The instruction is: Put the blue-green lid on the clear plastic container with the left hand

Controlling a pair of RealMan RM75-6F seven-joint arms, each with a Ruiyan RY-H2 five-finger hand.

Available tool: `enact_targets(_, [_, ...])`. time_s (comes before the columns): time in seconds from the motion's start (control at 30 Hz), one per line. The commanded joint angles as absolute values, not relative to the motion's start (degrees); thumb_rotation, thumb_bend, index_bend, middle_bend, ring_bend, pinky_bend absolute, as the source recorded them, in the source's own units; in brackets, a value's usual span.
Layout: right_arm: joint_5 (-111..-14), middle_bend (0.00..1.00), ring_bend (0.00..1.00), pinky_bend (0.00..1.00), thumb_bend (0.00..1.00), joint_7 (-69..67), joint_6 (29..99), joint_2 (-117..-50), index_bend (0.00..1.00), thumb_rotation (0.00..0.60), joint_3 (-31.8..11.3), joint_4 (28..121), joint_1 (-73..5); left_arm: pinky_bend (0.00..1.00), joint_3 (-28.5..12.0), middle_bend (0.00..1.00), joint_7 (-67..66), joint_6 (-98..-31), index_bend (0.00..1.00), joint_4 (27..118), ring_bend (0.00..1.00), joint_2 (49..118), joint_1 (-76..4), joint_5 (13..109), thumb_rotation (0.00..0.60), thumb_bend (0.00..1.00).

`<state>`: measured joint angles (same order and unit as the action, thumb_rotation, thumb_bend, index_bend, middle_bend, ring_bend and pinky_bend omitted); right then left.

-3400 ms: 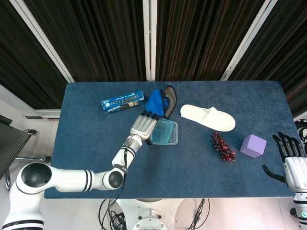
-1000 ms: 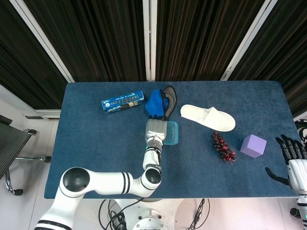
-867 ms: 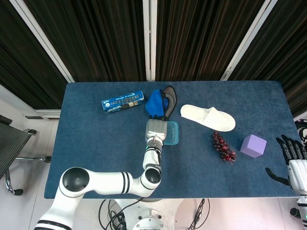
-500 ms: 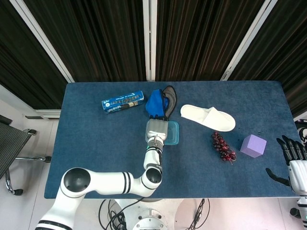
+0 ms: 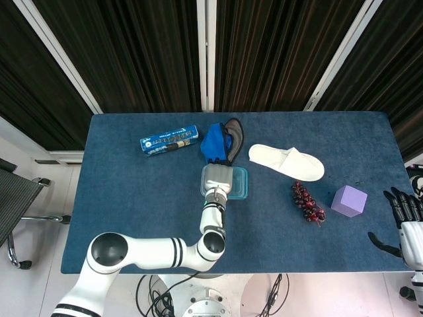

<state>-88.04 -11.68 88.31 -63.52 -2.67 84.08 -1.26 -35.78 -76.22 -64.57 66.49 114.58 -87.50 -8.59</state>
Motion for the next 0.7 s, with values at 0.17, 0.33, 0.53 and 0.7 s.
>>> enact_targets(0.17, [-88.18,0.0,0.0,0.0,0.12,-11.89,88.44,-63.57,0.0,0.6,-2.67,83.96,-1.18,0.09,-35.98,0.08,-76.31,-64.77,0.06,67.88,0.0,114.1,-87.07,-8.59,0.6,0.09])
enact_targets(0.33, [-88.31,0.0,0.0,0.0,0.12,-11.89,88.62,-63.61,0.0,0.6,-2.67,83.95,-1.11,0.09,-35.82,0.01,-75.54,-64.85,0.02,68.87,0.0,113.85,-86.61,-7.88,0.6,0.09])
enact_targets(0.53, [-88.56,0.0,0.0,0.0,0.12,-11.77,89.01,-63.45,0.0,0.6,-2.61,84.2,-0.92,0.09,-35.92,0.0,-74.72,-64.84,0.01,70.06,0.0,113.23,-85.9,-7.76,0.6,0.09])
enact_targets(0.7, [-88.69,0.0,0.0,0.0,0.12,-11.77,89.24,-63.27,0.0,0.6,-2.64,84.31,-0.84,0.08,-35.45,0.0,-71.15,-63.32,0.0,76.72,0.0,110.12,-82.9,-4.58,0.6,0.09])
